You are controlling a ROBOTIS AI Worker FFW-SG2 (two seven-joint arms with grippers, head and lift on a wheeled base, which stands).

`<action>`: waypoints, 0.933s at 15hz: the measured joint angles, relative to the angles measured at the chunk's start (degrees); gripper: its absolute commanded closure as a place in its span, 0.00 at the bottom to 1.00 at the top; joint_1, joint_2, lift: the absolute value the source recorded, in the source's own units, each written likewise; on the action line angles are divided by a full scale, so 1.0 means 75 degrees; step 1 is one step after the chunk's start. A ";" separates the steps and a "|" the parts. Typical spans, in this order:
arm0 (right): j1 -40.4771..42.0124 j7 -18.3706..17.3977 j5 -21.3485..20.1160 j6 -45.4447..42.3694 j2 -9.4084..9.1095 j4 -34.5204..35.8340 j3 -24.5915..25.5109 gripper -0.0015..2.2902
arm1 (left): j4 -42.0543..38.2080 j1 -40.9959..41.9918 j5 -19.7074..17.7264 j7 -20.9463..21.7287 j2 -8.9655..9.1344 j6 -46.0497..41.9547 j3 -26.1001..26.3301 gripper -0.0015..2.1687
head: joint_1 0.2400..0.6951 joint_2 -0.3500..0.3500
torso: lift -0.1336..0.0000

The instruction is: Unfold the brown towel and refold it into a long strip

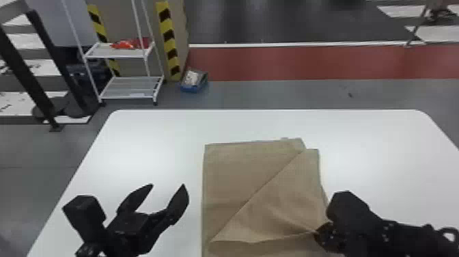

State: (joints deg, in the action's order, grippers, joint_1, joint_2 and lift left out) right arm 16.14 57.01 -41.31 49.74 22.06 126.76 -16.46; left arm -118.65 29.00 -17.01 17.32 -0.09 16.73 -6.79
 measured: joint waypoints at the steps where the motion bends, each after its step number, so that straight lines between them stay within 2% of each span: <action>1: 0.0016 0.0025 0.0002 -0.0015 0.0000 0.0006 0.0036 0.90 | 0.0000 0.0000 -0.0003 0.0009 0.0000 -0.0012 -0.0005 0.04 | 1.00 0.57 | 0.23; 5: 0.0109 -0.0066 0.0205 -0.0006 0.0000 0.0144 0.0427 0.90 | -0.0041 -0.0208 -0.0006 0.0300 -0.0051 0.0099 -0.0129 0.04 | 1.00 0.54 | 0.23; 7: 0.0240 -0.0058 0.0453 0.0024 0.0001 0.0352 0.0834 0.90 | -0.0139 -0.0686 0.0046 0.0555 -0.0093 0.1011 -0.0228 0.04 | 1.00 0.51 | 0.23; 9: 0.0431 -0.0030 0.0681 0.0079 0.0002 0.0622 0.1225 0.90 | 0.0015 -0.1674 0.0448 0.0760 -0.0125 0.2458 -0.0183 0.07 | 1.00 0.47 | 0.23; 11: 0.0585 -0.0010 0.0798 0.0180 0.0007 0.0837 0.1474 0.90 | 0.0718 -0.2754 0.0923 0.0973 -0.0133 0.3392 -0.0036 0.08 | 1.00 0.43 | 0.23; 14: 0.0693 0.0034 0.0858 0.0407 0.0026 0.1012 0.1694 0.90 | 0.2178 -0.4188 0.1687 0.1086 -0.0140 0.3772 0.0320 0.09 | 1.00 0.39 | 0.23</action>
State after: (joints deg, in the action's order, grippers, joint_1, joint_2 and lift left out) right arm 21.34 57.27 -34.87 52.79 22.25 134.35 -3.76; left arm -102.32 -2.41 -4.35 25.46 -1.14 45.02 -4.39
